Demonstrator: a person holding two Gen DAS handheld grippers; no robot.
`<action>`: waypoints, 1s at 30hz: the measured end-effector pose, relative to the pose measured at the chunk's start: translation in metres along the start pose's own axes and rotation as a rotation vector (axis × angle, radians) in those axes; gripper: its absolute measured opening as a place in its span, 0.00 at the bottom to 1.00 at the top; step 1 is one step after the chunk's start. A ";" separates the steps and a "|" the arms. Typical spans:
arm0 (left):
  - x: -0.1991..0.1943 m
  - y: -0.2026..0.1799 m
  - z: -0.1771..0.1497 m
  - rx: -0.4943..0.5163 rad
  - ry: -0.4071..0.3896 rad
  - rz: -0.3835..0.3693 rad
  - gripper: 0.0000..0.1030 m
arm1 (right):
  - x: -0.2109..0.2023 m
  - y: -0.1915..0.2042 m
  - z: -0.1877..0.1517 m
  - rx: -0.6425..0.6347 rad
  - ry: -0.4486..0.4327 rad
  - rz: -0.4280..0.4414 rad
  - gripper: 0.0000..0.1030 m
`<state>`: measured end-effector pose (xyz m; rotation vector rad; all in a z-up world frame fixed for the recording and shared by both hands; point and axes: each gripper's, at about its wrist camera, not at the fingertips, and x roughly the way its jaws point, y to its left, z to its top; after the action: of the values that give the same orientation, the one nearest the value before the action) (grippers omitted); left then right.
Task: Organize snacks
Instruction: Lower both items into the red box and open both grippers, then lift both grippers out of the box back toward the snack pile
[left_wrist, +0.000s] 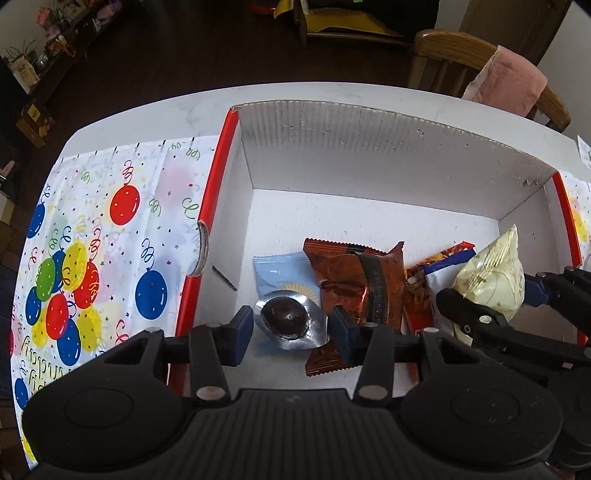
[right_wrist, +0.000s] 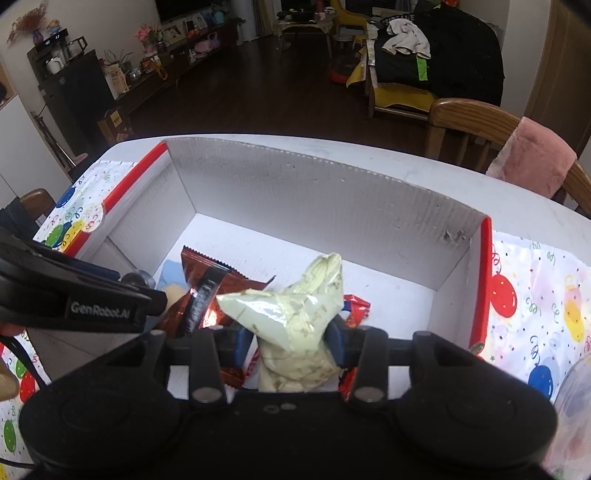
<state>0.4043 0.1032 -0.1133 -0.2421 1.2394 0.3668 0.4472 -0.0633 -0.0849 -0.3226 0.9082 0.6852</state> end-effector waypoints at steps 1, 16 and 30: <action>-0.001 0.001 0.000 -0.002 -0.005 -0.001 0.44 | 0.000 0.000 0.000 0.001 -0.001 -0.002 0.41; -0.047 0.010 -0.028 -0.007 -0.103 -0.079 0.53 | -0.053 -0.005 -0.014 0.012 -0.081 0.038 0.54; -0.111 0.017 -0.090 0.009 -0.246 -0.147 0.57 | -0.140 0.015 -0.052 -0.039 -0.170 0.055 0.69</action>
<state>0.2880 0.0695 -0.0359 -0.2704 0.9750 0.2556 0.3456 -0.1368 -0.0021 -0.2705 0.7445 0.7700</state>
